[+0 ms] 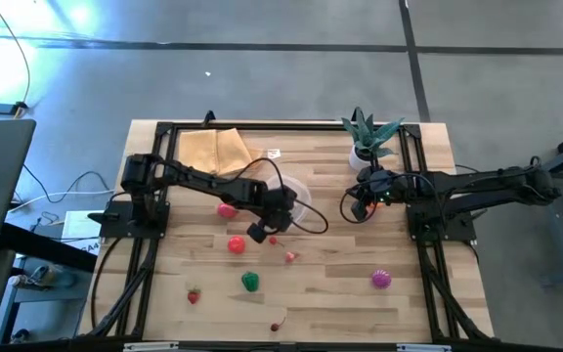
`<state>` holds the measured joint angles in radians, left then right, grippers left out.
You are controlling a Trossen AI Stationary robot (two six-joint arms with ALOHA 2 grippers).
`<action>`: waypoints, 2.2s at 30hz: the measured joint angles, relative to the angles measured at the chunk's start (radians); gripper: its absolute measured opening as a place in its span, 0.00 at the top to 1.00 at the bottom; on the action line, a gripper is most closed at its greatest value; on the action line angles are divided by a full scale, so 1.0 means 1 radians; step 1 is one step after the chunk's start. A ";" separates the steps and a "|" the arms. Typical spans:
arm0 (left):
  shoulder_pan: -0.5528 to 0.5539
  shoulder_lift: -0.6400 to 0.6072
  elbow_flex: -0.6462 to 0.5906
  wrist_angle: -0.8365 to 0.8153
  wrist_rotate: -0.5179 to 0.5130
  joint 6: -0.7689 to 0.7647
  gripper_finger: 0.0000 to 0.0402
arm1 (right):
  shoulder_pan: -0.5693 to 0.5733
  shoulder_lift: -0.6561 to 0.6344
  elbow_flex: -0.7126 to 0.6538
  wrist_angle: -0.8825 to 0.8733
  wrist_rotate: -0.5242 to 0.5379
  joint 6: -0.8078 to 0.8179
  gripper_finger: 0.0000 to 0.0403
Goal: Pick and placing Produce into tupperware
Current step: Adjust the transparent bin, then put the orange into the transparent bin
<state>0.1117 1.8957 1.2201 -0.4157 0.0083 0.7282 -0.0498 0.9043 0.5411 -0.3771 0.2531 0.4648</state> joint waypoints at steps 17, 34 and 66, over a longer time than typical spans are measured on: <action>-0.002 0.000 0.057 0.022 0.044 0.005 0.95 | 0.000 0.000 0.000 0.000 -0.011 0.002 1.00; -0.017 0.000 0.057 0.015 -0.043 -0.073 0.95 | 0.000 0.000 0.000 0.000 -0.022 0.002 1.00; -0.034 0.103 0.057 0.118 0.028 -0.118 0.95 | 0.000 0.000 0.000 0.000 -0.025 -0.001 1.00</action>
<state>0.0772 1.9991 1.2770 -0.2978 0.0366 0.6102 -0.0494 0.9039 0.5411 -0.3775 0.2279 0.4637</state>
